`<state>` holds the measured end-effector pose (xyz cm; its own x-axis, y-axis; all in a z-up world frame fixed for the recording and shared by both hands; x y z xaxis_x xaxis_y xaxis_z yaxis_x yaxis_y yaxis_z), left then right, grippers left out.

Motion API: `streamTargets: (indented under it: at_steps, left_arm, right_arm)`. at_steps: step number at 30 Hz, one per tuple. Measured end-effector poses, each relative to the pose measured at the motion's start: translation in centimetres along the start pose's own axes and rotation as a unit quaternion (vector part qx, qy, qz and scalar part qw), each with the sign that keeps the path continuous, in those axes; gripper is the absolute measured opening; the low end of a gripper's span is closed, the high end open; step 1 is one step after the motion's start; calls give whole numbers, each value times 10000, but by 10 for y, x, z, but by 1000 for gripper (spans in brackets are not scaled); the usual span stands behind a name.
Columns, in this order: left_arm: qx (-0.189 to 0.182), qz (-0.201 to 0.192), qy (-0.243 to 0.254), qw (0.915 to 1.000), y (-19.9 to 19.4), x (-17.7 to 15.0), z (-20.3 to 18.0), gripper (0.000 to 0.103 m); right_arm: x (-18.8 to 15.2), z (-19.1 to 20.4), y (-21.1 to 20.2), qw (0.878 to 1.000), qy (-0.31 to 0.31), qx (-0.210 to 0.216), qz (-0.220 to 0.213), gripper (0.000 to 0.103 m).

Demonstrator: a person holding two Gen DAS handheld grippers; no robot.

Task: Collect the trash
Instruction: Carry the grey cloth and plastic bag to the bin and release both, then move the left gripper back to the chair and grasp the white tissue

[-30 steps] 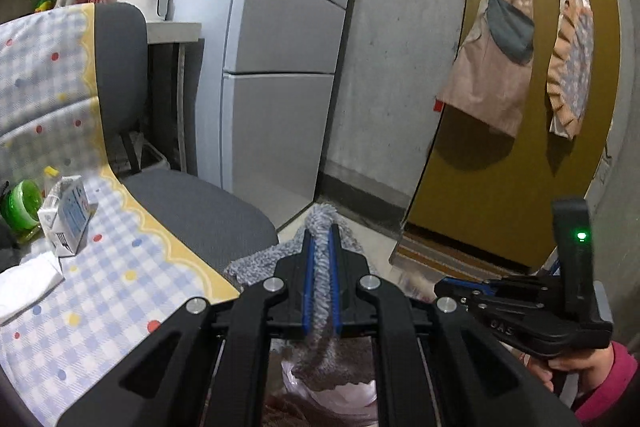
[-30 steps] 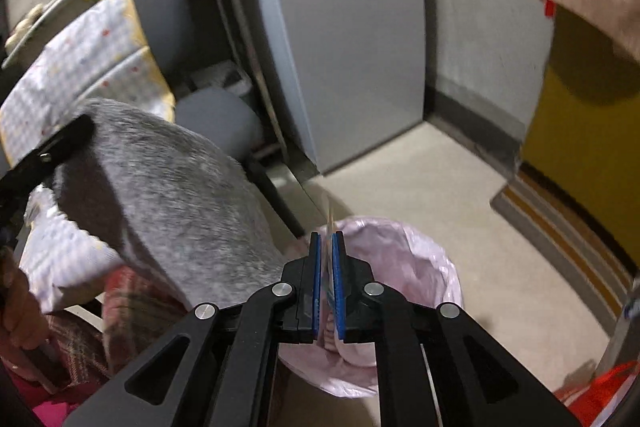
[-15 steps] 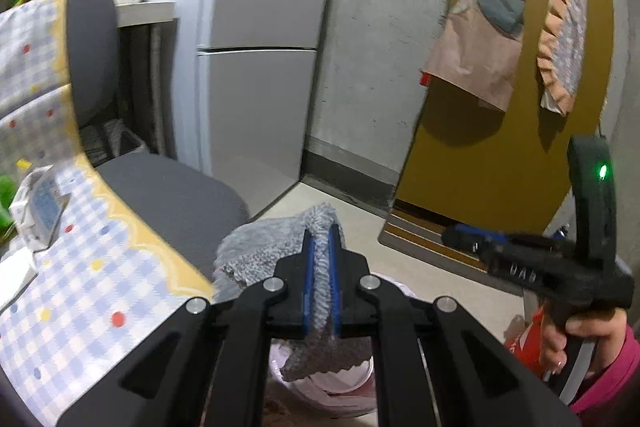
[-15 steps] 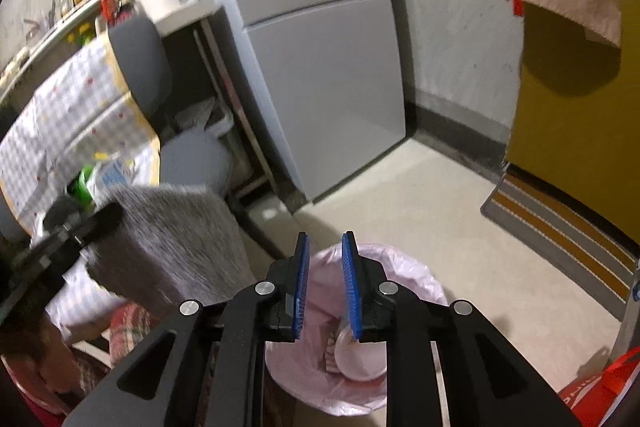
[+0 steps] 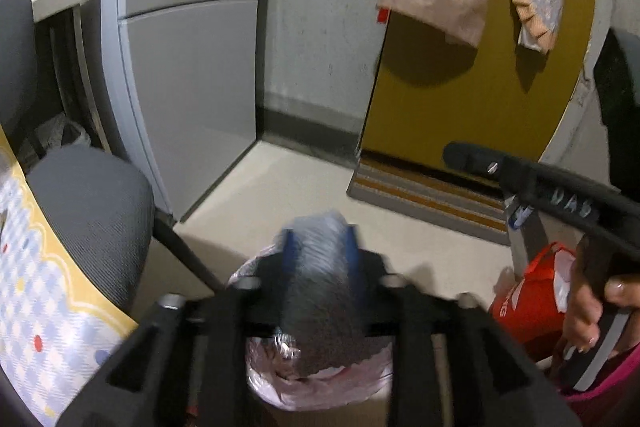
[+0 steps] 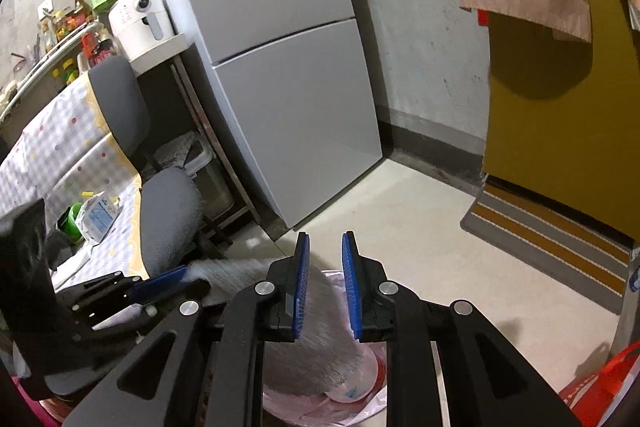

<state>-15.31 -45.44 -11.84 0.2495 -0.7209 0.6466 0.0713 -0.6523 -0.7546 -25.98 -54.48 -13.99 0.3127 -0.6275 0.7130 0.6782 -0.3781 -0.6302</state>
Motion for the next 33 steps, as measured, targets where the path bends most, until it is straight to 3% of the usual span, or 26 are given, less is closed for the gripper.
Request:
streamTargets:
  at_steps: [6, 10, 15, 24, 28, 30, 32, 33]
  left_arm:
    - [197, -91, -143, 9997, -14, -9, 19, 40]
    - [589, -300, -381, 9971, -40, -15, 43, 40]
    - [1250, -583, -704, 9879, -85, -32, 82, 40]
    - [2205, -842, -1565, 9591, -171, -80, 159, 40]
    - [2781, -842, -1964, 9365, -209, -105, 203, 40]
    - [2953, -812, -2150, 9273, -224, -117, 225, 53]
    - [3151, -788, -2324, 9168, -237, -126, 248, 72]
    - [3193, -779, -2382, 9139, -242, -131, 258, 76]
  right_arm:
    - [-1, 4, -1, 10000, 8, 35, -21, 21]
    - [3, 18, -7, 9998, -75, 120, -134, 21]
    - [7, 53, -10, 9986, -333, 382, -120, 21]
    - [10, 159, -1, 9874, -1124, 1116, 1, 21]
    - [5, 217, 8, 9753, -1637, 1475, 130, 26]
    - [2, 243, 12, 9688, -1867, 1622, 177, 29]
    - [0, 270, 18, 9618, -2064, 1783, 233, 34]
    - [-1, 278, 19, 9595, -2128, 1830, 254, 37]
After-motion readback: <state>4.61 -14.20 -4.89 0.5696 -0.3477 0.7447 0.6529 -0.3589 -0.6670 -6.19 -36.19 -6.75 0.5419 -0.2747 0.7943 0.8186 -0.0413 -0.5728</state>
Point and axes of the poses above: each gripper's, at about its wrist camera, not at the fingertips, and y roughly the way its jaws point, z to its left, x to its top, the point moved 5 cm from there along y, roughly the way its jaws point, and after that the axes turned 7 degrees about z, right-handed, at the moved point
